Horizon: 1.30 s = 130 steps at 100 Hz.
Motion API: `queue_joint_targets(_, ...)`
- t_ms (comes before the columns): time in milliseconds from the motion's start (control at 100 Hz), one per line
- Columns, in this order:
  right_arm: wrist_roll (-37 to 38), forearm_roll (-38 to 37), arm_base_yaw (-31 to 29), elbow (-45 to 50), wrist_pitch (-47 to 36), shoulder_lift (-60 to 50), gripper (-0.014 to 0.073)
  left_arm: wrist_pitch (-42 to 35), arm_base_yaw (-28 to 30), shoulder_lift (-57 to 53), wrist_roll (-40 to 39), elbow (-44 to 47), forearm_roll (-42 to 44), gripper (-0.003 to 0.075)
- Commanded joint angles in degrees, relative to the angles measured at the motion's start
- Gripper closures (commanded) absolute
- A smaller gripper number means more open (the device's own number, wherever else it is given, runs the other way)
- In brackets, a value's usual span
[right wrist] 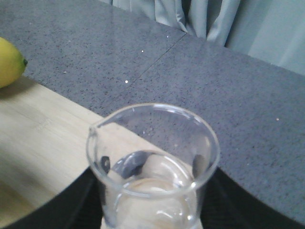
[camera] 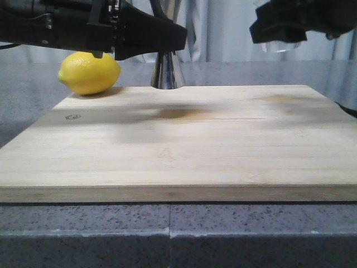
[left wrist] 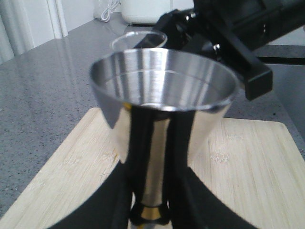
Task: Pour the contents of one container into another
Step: 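Tilt the beaker with the right gripper, pouring liquid into the held jigger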
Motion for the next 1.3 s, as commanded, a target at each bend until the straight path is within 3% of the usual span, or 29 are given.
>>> queue_joint_targets(0,-0.13,-2.19,0.23,-4.60,0.50,-3.56,0.0303,5.64,-0.44,-2.18,0.03,-1.65,-4.19,0.0638)
queue_joint_targets(500,-0.13,-9.58,4.94,-14.56,13.44,-5.73,0.0303,5.87,-0.69,-2.18,-1.92,-1.65,-4.89,0.0638)
queue_joint_targets(780,-2.05,-12.57,6.71,-16.95,16.17,-5.73,0.0303,0.08,-4.13,-2.18,-5.01,-1.65,-4.89,0.0638)
queue_joint_targets(1290,-4.46,-19.90,11.95,-17.35,17.41,-5.73,0.0303,0.03,-4.96,-2.18,-7.84,-1.65,-4.89,0.0638)
